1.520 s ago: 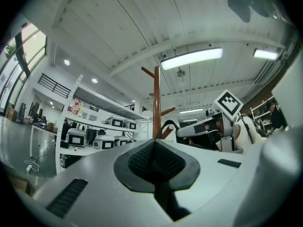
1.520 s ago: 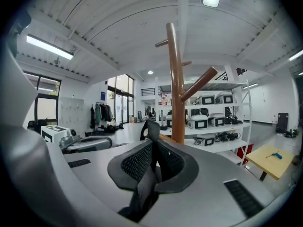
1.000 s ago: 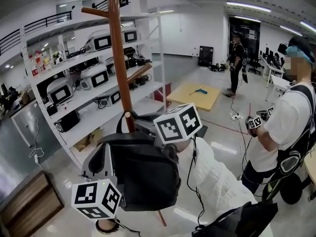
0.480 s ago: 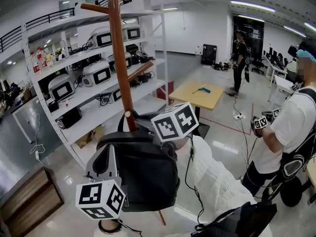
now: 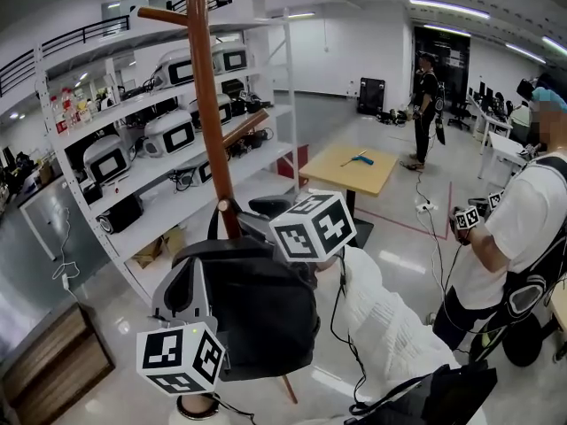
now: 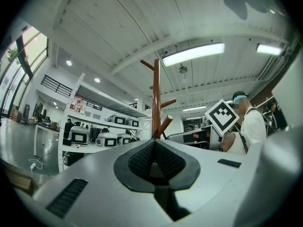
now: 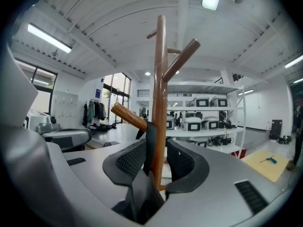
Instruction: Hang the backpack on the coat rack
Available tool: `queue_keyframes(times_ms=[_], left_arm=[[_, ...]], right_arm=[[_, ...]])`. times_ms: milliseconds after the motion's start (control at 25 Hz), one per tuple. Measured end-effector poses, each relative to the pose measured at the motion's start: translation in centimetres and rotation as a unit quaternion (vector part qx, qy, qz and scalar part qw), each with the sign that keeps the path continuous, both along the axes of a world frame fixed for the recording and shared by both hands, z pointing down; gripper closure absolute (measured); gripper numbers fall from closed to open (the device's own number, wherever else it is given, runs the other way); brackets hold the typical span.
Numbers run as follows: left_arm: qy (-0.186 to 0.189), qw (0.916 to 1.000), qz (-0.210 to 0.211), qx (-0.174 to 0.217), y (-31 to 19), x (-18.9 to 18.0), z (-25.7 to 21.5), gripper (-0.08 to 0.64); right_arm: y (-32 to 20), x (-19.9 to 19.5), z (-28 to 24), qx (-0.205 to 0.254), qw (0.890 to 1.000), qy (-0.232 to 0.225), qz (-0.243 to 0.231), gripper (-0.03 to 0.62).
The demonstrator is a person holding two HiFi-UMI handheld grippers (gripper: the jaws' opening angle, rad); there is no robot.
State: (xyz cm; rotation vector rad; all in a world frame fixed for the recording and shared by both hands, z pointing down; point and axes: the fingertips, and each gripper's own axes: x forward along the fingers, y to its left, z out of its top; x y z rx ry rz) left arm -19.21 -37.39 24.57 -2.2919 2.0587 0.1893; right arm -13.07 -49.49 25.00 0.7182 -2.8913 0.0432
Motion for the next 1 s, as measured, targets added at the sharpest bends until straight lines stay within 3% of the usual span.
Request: queue_keyframes(times_ms=[200,360,560,760,1000], left_arm=[[-0.003,1.0,0.004,0.008,0.3,0.5,-0.2,0.56],[-0.001,0.9998,0.015,0.013,0.8,1.3,-0.2,0.56],[0.003,0.9995,0.03,0.005,1.3,2.7,1.1,0.56],[0.002,0.9989,0.045,-0.014,1.8,4.5,3.4,0.56],[-0.001,0.9983,0.049,-0.031,3.1,6.3,6.7,0.56]], right_arm=[[-0.2,2.8,-2.4,0.083,0.994,-0.013,0.069,0.446],[1.5,5.8,-4.6,0.124,0.981,-0.068,0.136,0.446],[4.8,7.6,-2.9,0.122,0.972,-0.078,0.184,0.448],[7.5,8.2,-0.1,0.098,0.972,-0.09,0.194,0.451],[10.5,8.8,3.2,0.09,0.969,-0.085,0.215,0.512]])
